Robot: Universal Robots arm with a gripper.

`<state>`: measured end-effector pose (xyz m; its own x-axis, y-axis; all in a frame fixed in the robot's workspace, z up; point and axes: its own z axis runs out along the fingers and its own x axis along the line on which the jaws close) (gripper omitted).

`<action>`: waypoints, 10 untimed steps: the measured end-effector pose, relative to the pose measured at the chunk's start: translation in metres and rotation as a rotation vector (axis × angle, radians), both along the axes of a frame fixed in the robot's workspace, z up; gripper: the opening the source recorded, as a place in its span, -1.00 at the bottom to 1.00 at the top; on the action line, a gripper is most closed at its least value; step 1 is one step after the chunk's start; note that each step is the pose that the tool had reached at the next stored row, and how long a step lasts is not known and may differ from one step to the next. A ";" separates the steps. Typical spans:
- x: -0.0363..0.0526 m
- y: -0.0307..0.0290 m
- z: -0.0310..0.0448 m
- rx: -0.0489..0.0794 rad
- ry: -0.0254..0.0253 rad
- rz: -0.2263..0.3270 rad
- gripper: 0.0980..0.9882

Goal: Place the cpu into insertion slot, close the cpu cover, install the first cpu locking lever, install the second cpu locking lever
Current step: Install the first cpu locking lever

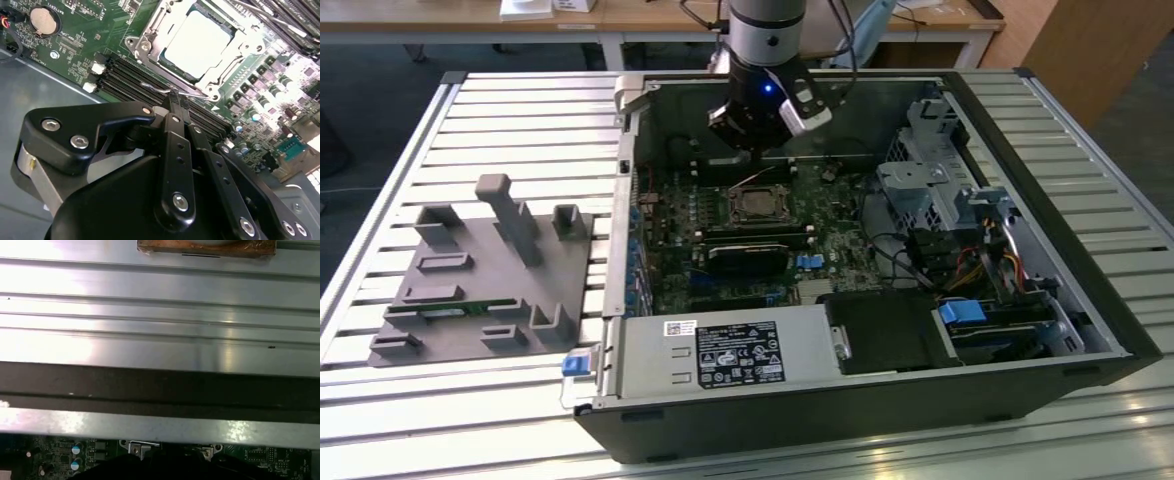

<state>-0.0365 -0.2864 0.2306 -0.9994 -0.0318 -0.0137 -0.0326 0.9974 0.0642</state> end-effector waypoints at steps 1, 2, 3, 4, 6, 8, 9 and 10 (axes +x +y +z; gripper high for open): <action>0.0006 0.0006 -0.0006 0.000 0.0000 0.000 -0.98; 0.0011 0.0013 -0.0015 0.000 0.0000 0.000 -0.98; 0.0016 0.0020 -0.0025 0.000 -0.0001 0.000 -0.98; 0.0021 0.0025 -0.0035 0.000 -0.0001 0.000 -0.98; 0.0031 0.0031 -0.0047 0.000 0.0000 0.000 -0.98; 0.0042 0.0036 -0.0057 0.000 -0.0001 0.000 -0.98; 0.0047 0.0039 -0.0061 0.000 -0.0001 0.000 -0.98; 0.0053 0.0042 -0.0065 0.000 0.0000 0.000 -0.98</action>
